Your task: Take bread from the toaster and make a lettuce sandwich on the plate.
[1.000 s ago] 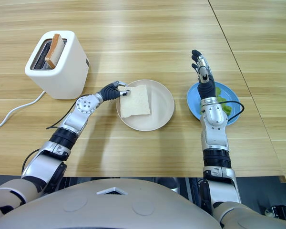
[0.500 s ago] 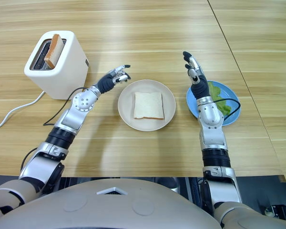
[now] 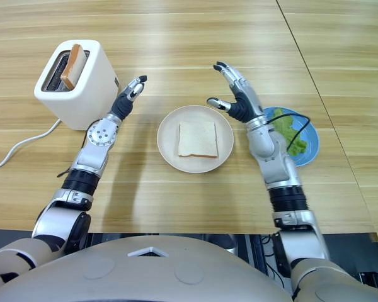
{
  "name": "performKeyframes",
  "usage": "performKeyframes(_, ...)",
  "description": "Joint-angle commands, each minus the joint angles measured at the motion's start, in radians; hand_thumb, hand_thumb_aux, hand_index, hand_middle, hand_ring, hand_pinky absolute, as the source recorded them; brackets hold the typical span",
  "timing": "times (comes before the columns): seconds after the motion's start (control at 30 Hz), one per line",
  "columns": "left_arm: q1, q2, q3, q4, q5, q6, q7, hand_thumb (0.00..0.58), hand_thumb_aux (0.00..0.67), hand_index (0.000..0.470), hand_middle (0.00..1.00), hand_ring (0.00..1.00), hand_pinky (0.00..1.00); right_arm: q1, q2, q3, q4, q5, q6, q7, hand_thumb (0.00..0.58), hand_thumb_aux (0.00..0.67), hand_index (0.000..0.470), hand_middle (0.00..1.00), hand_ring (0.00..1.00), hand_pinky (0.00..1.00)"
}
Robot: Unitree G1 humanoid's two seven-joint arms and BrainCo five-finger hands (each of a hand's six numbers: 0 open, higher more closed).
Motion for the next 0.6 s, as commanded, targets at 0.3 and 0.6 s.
performKeyframes(0.3, 0.007, -0.010, 0.001, 0.048, -0.001, -0.038, 0.016, 0.000, 0.000, 0.000, 0.00, 0.00, 0.00, 0.087, -0.305, 0.096, 0.340, -0.280, 0.177, -0.210, 0.000, 0.000, 0.000, 0.00, 0.00, 0.00)
performKeyframes(0.6, 0.007, -0.011, -0.004, 0.036, 0.002, -0.029, 0.013, 0.000, 0.000, 0.000, 0.00, 0.00, 0.00, 0.135, -0.310, 0.171, 0.458, -0.264, 0.177, -0.242, 0.000, 0.000, 0.000, 0.00, 0.00, 0.00)
